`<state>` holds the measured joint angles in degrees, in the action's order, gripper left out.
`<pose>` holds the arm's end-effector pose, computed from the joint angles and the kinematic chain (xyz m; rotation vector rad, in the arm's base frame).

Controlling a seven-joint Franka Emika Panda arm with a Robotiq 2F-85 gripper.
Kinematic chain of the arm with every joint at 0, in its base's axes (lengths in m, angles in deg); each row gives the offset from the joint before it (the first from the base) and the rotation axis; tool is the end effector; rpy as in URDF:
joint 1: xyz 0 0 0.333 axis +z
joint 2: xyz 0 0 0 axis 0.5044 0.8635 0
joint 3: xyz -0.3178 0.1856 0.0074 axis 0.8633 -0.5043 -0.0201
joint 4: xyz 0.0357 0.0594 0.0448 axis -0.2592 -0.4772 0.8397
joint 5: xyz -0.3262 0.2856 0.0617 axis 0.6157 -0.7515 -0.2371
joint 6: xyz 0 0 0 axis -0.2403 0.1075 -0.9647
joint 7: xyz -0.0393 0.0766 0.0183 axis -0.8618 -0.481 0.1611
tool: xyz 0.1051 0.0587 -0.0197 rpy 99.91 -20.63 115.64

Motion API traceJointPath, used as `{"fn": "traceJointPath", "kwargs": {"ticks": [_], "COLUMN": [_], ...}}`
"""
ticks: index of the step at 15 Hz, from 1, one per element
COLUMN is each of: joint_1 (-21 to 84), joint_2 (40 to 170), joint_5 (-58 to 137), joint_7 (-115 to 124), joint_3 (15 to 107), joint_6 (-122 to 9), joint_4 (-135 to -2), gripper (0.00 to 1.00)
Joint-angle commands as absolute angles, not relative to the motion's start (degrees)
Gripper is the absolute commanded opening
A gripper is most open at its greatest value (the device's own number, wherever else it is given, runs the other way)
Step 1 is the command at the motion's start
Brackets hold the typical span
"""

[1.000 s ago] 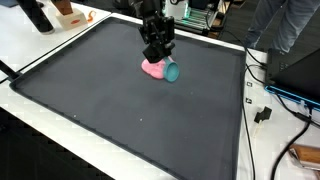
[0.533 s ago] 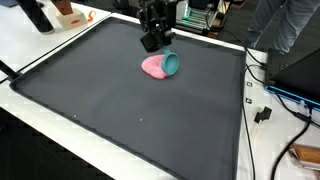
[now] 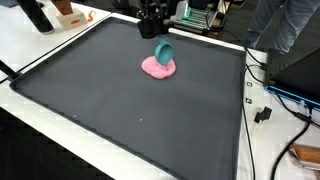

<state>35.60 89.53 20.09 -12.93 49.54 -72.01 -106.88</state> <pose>0.5727 0.1264 0.3904 -2.7906 0.5437 -0.3639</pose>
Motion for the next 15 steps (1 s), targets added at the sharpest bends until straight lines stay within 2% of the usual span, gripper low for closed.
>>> {"fn": "traceJointPath", "kwargs": {"ticks": [1,8,9,10,15], "joint_1": [36.0,36.1,35.9,35.9,35.9], "joint_2": [86.3,84.8,86.6,86.6,86.9], "joint_5": [30.0,38.9,36.8,36.9,36.9], "joint_7": [-23.4,-33.9,-31.4,-31.5,-31.5], "joint_3": [50.1,49.2,49.5,49.5,49.5], "joint_6": [-67.9,-58.0,-60.5,-60.3,-60.3], "joint_4": [-108.9,-108.0,-107.2,-107.1,-106.9], "gripper": [0.25,0.25,0.25,0.50,0.50]}}
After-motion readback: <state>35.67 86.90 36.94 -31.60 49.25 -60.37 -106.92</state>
